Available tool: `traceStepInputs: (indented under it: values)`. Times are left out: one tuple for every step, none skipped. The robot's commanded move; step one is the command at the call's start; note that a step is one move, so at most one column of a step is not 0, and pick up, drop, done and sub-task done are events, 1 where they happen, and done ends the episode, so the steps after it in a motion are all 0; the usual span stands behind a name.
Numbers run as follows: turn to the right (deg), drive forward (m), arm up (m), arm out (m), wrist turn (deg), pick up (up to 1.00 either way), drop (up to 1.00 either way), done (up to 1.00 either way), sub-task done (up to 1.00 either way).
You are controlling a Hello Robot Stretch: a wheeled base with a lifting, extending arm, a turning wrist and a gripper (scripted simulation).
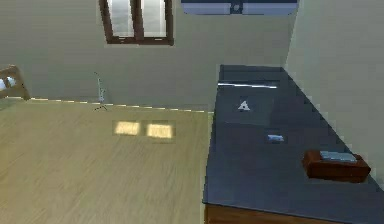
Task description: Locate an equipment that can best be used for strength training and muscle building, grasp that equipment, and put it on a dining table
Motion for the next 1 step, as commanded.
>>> traceStepInputs:
  values:
    - [-45.0, 0.00, 0.00, 0.00, 0.0, 0.00, 0.00, 0.00, 0.00]
